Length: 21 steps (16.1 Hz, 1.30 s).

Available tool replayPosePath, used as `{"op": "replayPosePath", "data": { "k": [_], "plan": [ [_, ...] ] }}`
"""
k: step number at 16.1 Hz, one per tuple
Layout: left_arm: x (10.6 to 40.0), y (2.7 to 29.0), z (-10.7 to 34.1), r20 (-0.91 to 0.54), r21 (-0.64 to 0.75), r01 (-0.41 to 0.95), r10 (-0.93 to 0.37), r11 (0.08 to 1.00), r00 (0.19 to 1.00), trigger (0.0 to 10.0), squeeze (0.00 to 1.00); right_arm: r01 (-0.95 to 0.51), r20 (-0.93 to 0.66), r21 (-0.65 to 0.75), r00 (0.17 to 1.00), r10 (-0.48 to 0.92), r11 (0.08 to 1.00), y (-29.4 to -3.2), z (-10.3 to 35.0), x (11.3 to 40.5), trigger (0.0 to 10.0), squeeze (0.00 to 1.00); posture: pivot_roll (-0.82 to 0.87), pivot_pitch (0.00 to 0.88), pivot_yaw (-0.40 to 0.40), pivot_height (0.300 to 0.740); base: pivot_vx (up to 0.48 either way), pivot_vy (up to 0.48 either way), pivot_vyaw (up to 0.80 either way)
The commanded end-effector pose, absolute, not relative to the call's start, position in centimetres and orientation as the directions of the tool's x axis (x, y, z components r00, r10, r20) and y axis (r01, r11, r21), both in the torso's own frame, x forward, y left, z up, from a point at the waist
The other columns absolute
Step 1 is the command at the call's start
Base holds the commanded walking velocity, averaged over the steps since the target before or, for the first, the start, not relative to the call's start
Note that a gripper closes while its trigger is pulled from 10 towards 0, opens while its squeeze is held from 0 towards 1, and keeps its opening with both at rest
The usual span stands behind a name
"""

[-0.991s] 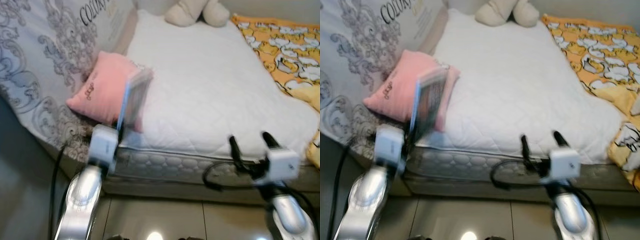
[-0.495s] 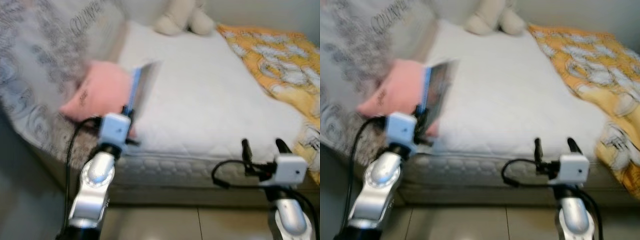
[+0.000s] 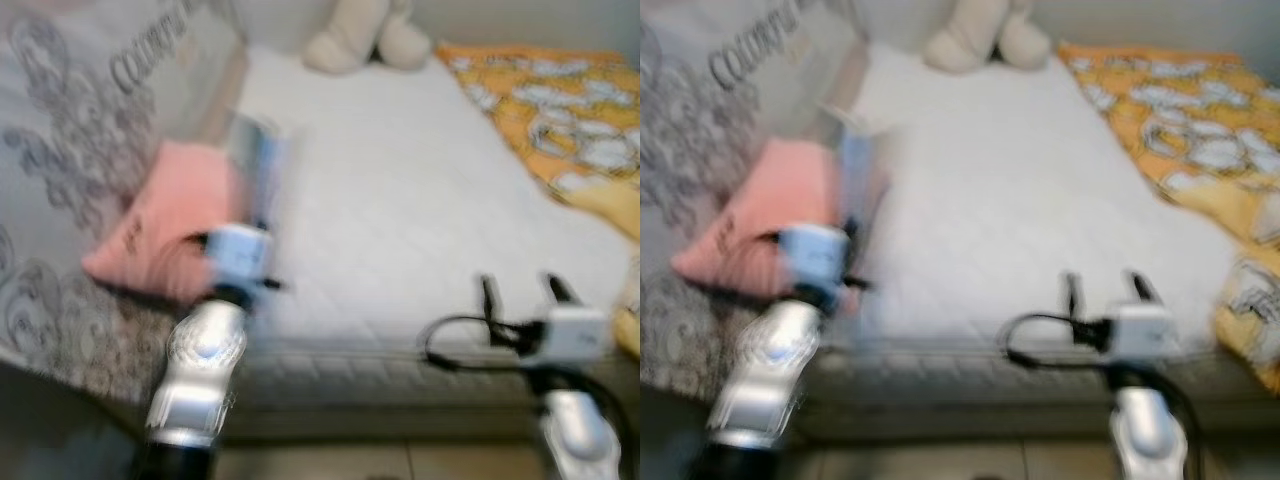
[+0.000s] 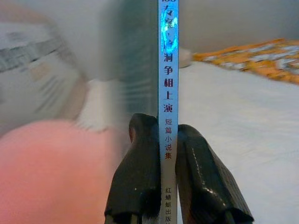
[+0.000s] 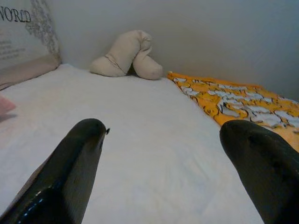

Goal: Clean up the room

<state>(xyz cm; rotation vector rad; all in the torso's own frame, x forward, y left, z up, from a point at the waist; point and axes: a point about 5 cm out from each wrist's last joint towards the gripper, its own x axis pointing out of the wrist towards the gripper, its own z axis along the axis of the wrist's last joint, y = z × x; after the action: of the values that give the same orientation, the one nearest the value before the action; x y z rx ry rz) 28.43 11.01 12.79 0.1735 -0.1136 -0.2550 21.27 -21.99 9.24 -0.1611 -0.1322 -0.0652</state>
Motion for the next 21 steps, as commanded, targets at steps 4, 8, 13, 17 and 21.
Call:
{"op": "replayPosePath", "data": {
  "k": [4, 8, 13, 17, 21],
  "plan": [
    [29.7, 8.9, 13.1, 0.037, 0.130, 0.407, -0.414, 0.904, 0.909, 10.0, 0.00, 0.026, 0.169, -0.141, 0.986, -0.001, 0.990, -20.9, 10.2, 21.8, 10.0, 0.00, -0.13, 0.000, -0.037, 0.740, 0.360, 0.000, 0.00],
    [32.5, 1.2, 11.9, -0.110, -0.113, 0.762, -0.770, 0.638, 0.628, 10.0, 0.00, -0.025, 0.149, -0.187, 0.987, 0.053, 0.982, -21.4, 11.7, 20.2, 10.0, 0.00, -0.27, 0.000, -0.095, 0.740, 0.000, 0.000, 0.00],
    [34.7, 1.2, 11.2, -0.240, -0.165, 0.780, -0.792, 0.604, 0.562, 10.0, 0.00, -0.073, 0.040, -0.252, 0.996, 0.085, 0.965, -23.1, 13.4, 16.5, 10.0, 0.00, -0.41, 0.104, -0.177, 0.740, 0.000, 0.000, 0.00],
    [35.2, 4.2, 9.0, -0.432, -0.081, 0.715, -0.671, 0.695, 0.603, 10.0, 0.00, -0.083, 0.006, -0.243, 0.996, 0.087, 0.966, -23.0, 13.7, 16.0, 10.0, 0.00, -0.42, 0.116, -0.180, 0.740, 0.000, 0.000, 0.00],
    [36.1, 7.4, 8.5, -0.527, 0.043, 0.645, -0.531, 0.763, 0.663, 10.0, 0.00, -0.083, -0.016, -0.227, 0.997, 0.082, 0.970, -22.7, 13.4, 16.2, 10.0, 0.00, -0.39, 0.108, -0.165, 0.740, 0.000, 0.000, 0.00]
  ]
}}
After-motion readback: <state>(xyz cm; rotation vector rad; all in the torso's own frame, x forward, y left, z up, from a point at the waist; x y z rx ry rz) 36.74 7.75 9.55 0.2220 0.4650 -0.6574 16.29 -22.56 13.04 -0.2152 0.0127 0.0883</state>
